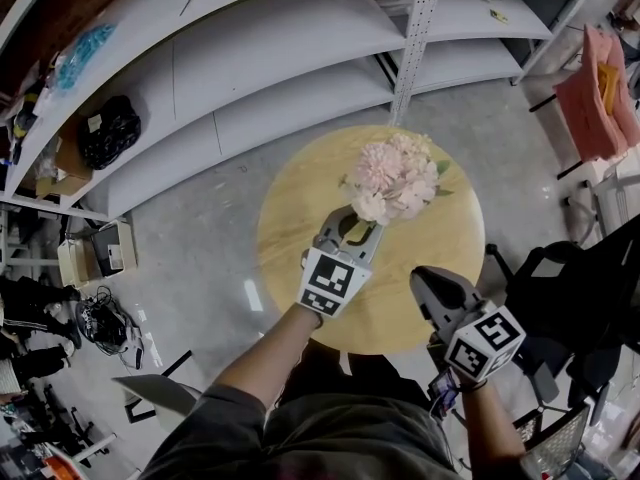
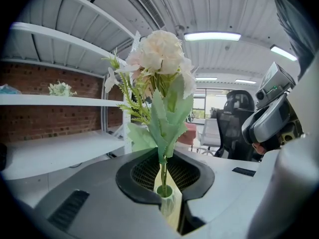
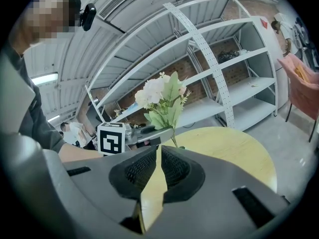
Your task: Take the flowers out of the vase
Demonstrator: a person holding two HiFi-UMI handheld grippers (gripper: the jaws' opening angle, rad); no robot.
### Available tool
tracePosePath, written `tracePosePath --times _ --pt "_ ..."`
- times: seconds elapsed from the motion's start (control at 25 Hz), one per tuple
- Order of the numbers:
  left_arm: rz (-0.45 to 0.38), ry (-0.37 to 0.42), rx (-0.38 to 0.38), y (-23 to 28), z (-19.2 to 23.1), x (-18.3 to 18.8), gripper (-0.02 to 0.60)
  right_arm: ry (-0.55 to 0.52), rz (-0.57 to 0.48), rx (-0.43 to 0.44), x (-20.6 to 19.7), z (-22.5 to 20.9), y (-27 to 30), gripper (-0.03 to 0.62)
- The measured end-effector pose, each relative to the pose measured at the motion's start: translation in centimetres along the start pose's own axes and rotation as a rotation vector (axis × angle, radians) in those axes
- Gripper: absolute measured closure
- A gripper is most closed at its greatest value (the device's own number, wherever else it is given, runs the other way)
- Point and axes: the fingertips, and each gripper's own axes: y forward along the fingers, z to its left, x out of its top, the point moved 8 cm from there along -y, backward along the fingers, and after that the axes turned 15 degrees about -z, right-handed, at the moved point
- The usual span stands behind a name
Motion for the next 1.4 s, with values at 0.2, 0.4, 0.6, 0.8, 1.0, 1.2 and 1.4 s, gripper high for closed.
tracePosePath --times 0.2,0.4,0.6,0.8,1.0,1.2,1.4 --pt "-0.021 0.012 0.002 -0.1 0.1 2.0 0.531 -0.009 -0.022 0.004 0.8 0.2 -0.2 0.580" --pt "-0.047 0.030 0.005 -0.2 0.2 4.3 0.531 -0.020 -0.053 0.009 1.8 0.6 -0.5 0.580" --pt "-0.061 0.042 -0.002 -0.3 0.1 6.4 0.531 -0.031 -0.067 0.007 2.4 0.9 -0.9 0.580" --pt "-0.089 0.068 0.000 -0.7 0.0 9.2 0.531 -0.034 -0.096 0.010 3.2 1.3 -1.4 0.580" --pt "-0.123 0.098 -0.001 -0.6 -0.3 12.3 0.531 -0.044 -0.130 0.010 4.5 1.6 -1.8 0.579" --pt "-0.157 0.137 -0.007 -0.6 -0.6 15.2 0.532 -0.075 -0.168 0.018 6.1 1.9 -2.0 0.580" --pt "-0.200 0.137 -0.020 -1.3 -0.8 18.9 0.532 -0.092 -0.214 0.004 8.1 2.8 -2.5 0.580"
